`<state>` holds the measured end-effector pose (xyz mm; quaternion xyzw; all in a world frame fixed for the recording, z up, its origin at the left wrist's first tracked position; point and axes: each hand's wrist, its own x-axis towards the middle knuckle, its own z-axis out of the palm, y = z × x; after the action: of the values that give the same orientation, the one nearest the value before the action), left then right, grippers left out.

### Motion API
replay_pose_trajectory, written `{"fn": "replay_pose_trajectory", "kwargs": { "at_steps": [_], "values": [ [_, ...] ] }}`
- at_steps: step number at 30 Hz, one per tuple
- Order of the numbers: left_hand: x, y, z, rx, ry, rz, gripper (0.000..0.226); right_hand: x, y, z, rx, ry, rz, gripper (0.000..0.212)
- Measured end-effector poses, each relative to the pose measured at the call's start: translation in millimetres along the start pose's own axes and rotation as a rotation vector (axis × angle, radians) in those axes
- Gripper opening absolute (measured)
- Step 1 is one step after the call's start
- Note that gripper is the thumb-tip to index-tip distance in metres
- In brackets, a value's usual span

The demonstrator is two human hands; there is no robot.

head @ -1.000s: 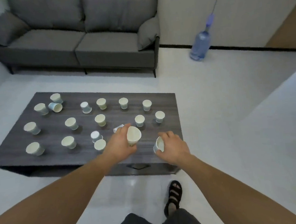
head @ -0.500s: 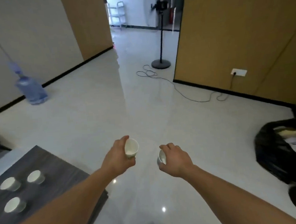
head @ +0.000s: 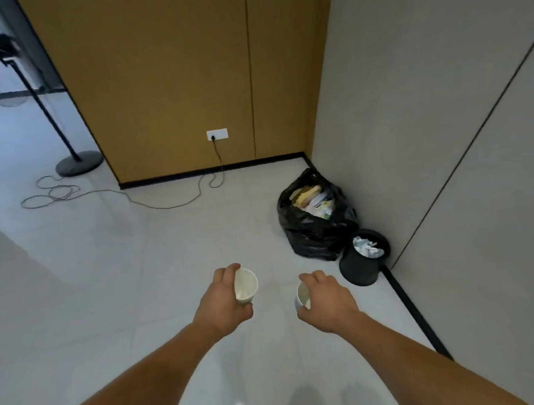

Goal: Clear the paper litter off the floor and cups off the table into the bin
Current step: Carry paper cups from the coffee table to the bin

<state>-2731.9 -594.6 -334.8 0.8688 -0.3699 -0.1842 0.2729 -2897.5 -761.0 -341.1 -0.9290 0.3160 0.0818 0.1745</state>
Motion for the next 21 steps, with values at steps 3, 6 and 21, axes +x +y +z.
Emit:
{"fn": "replay_pose_trajectory", "kwargs": {
  "at_steps": [3,6,21],
  "values": [
    [54.4,32.0,26.0,0.031,-0.091,0.096,0.09,16.7,42.8,-11.9,0.034,0.017,0.108,0.073],
    [114.9,60.5,50.2,0.044,-0.169,0.191,0.095,40.8,80.2,-27.4,0.051,0.043,0.209,0.074],
    [341.4,193.1,175.9,0.186,-0.446,0.468,0.089,150.5,245.8,-63.8,0.211,0.096,0.564,0.071]
  ]
}}
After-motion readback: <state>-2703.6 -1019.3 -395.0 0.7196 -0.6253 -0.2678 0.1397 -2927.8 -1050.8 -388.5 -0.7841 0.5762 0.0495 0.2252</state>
